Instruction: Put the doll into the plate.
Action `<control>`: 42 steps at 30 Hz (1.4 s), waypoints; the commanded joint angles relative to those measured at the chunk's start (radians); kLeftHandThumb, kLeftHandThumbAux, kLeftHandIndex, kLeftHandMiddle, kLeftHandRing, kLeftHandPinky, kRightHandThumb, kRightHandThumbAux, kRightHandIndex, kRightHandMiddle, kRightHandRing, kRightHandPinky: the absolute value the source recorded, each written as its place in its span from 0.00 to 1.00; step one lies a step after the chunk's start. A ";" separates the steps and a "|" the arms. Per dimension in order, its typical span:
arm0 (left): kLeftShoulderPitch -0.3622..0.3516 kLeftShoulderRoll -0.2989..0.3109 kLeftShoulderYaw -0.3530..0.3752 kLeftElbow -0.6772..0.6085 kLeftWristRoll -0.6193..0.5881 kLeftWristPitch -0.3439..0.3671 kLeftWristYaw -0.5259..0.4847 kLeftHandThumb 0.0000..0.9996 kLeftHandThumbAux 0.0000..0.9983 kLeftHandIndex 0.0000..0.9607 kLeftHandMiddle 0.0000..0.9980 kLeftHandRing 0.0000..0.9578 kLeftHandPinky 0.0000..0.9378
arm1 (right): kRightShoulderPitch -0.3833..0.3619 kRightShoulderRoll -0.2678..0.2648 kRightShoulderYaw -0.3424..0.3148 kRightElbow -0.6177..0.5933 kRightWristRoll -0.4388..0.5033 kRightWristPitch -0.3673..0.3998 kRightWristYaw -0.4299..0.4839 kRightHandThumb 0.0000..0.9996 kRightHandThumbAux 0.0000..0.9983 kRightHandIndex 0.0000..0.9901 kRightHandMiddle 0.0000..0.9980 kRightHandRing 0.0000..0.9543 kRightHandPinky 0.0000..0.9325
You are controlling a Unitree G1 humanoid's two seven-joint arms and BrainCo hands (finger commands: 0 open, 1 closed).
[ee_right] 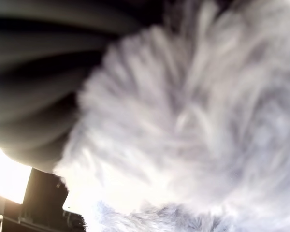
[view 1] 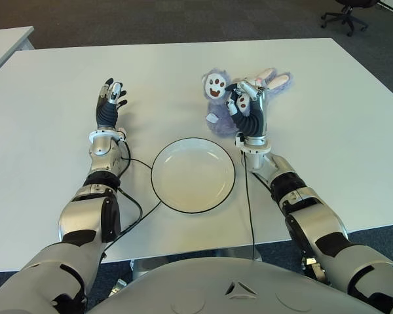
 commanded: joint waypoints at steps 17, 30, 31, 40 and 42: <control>0.069 -0.064 0.001 0.082 -0.013 0.054 -0.007 0.00 0.36 0.03 0.15 0.19 0.24 | 0.192 0.029 0.012 0.159 0.077 0.004 0.021 0.71 0.72 0.44 0.88 0.92 0.93; 0.066 -0.063 -0.008 0.091 -0.003 0.053 -0.006 0.00 0.37 0.04 0.15 0.18 0.23 | 0.159 0.017 0.019 0.123 0.057 0.021 -0.021 0.71 0.72 0.44 0.88 0.92 0.93; 0.065 -0.063 -0.008 0.092 -0.003 0.053 -0.006 0.00 0.37 0.04 0.15 0.18 0.23 | 0.156 0.017 0.019 0.122 0.057 0.022 -0.022 0.71 0.72 0.44 0.88 0.92 0.93; 0.058 -0.064 -0.011 0.102 0.002 0.051 0.000 0.00 0.37 0.03 0.14 0.18 0.24 | 0.124 0.005 0.023 0.104 0.045 0.025 -0.045 0.71 0.72 0.44 0.88 0.93 0.93; 0.056 -0.064 -0.012 0.104 0.003 0.051 0.001 0.00 0.37 0.03 0.14 0.18 0.25 | 0.118 0.002 0.025 0.102 0.043 0.027 -0.049 0.71 0.72 0.44 0.88 0.93 0.93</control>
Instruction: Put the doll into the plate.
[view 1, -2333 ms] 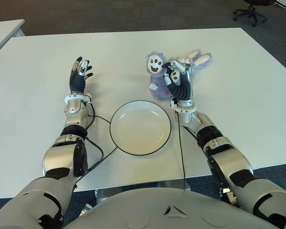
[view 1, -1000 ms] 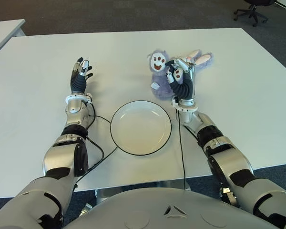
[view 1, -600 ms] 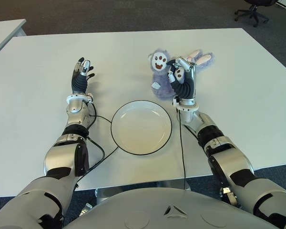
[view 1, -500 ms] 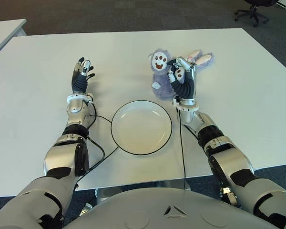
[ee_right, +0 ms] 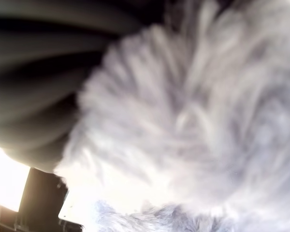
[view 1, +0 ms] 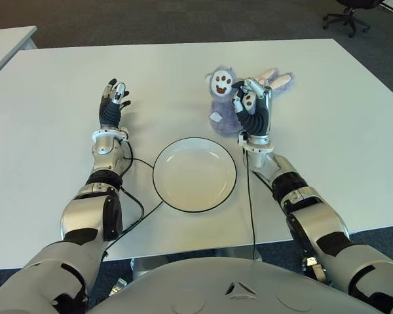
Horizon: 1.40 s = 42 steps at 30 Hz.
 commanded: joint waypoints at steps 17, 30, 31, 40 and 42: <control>0.061 -0.041 -0.010 0.073 0.005 0.040 0.008 0.00 0.37 0.02 0.13 0.16 0.21 | 0.075 0.013 0.011 0.048 0.022 -0.006 -0.052 0.72 0.71 0.44 0.87 0.91 0.93; 0.060 -0.046 -0.007 0.072 0.003 0.040 0.011 0.00 0.37 0.03 0.15 0.18 0.23 | 0.052 0.003 0.001 0.025 0.024 -0.007 -0.051 0.72 0.71 0.44 0.86 0.91 0.93; 0.060 -0.047 -0.007 0.072 0.002 0.039 0.011 0.00 0.37 0.03 0.15 0.18 0.22 | 0.050 0.002 0.001 0.023 0.024 -0.006 -0.050 0.72 0.71 0.44 0.86 0.91 0.93; 0.063 -0.048 -0.007 0.070 0.004 0.034 0.015 0.00 0.36 0.03 0.16 0.19 0.24 | 0.037 -0.002 0.000 0.010 0.024 -0.009 -0.045 0.72 0.71 0.44 0.86 0.91 0.93; 0.064 -0.050 -0.008 0.068 0.004 0.032 0.017 0.00 0.36 0.03 0.16 0.20 0.26 | 0.034 -0.004 0.000 0.007 0.022 -0.011 -0.048 0.72 0.71 0.44 0.86 0.91 0.93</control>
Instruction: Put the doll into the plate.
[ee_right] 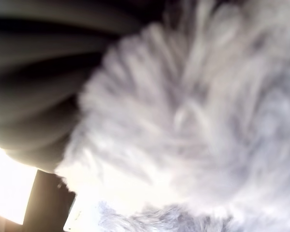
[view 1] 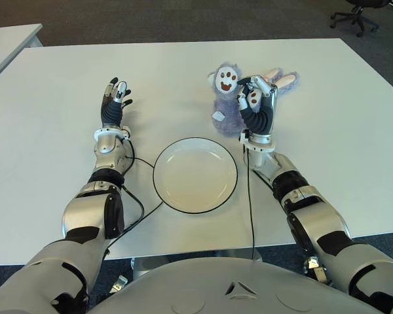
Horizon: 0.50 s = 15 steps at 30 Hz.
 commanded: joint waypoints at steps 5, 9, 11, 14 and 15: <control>0.078 -0.043 -0.004 0.058 -0.001 0.033 0.012 0.00 0.37 0.03 0.16 0.20 0.23 | 0.041 0.006 0.005 0.016 0.004 0.008 0.000 0.72 0.71 0.44 0.86 0.91 0.93; 0.080 -0.044 -0.002 0.060 -0.003 0.032 0.007 0.00 0.37 0.03 0.16 0.19 0.23 | 0.037 0.004 0.004 0.000 0.001 0.017 0.004 0.72 0.71 0.44 0.86 0.91 0.93; 0.081 -0.044 -0.002 0.060 -0.003 0.030 0.004 0.00 0.37 0.03 0.16 0.19 0.23 | 0.036 0.002 0.004 -0.009 -0.001 0.021 0.006 0.72 0.71 0.44 0.86 0.91 0.93; 0.085 -0.044 -0.003 0.059 -0.003 0.027 0.000 0.00 0.37 0.03 0.15 0.19 0.24 | 0.031 -0.002 0.004 -0.026 -0.005 0.029 0.009 0.72 0.71 0.44 0.86 0.91 0.94; 0.086 -0.044 -0.004 0.059 -0.002 0.026 -0.002 0.00 0.37 0.03 0.15 0.19 0.24 | 0.027 -0.003 0.004 -0.033 -0.012 0.036 0.004 0.72 0.71 0.44 0.86 0.91 0.94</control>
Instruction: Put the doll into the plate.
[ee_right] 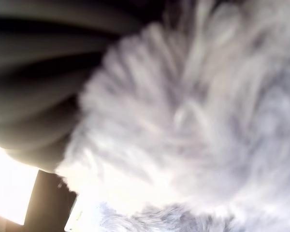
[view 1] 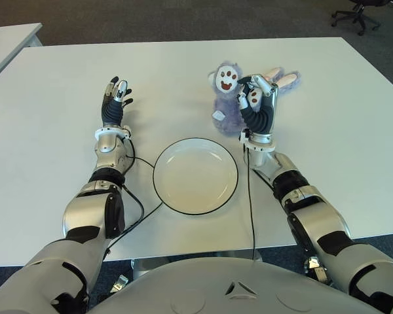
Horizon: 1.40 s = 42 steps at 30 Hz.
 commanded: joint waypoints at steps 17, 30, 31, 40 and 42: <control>0.091 -0.042 -0.006 0.060 0.000 0.027 -0.001 0.00 0.36 0.04 0.15 0.20 0.27 | -0.007 -0.013 -0.011 -0.110 -0.067 0.109 -0.062 0.72 0.71 0.44 0.86 0.91 0.93; 0.090 -0.041 -0.006 0.063 0.002 0.029 0.005 0.00 0.35 0.03 0.15 0.19 0.25 | 0.008 -0.009 -0.015 -0.181 -0.074 0.160 -0.083 0.72 0.71 0.44 0.85 0.90 0.92; 0.090 -0.041 -0.006 0.063 0.002 0.029 0.004 0.00 0.35 0.03 0.15 0.19 0.25 | 0.009 -0.009 -0.016 -0.185 -0.071 0.162 -0.079 0.72 0.71 0.44 0.85 0.90 0.92; 0.089 -0.040 -0.007 0.064 0.002 0.030 0.000 0.00 0.35 0.03 0.14 0.19 0.25 | 0.010 -0.017 -0.019 -0.214 -0.070 0.156 -0.087 0.72 0.71 0.44 0.85 0.90 0.92; 0.088 -0.039 -0.007 0.065 0.003 0.031 0.000 0.00 0.36 0.03 0.15 0.19 0.26 | 0.011 -0.019 -0.022 -0.221 -0.064 0.153 -0.080 0.72 0.71 0.44 0.85 0.90 0.92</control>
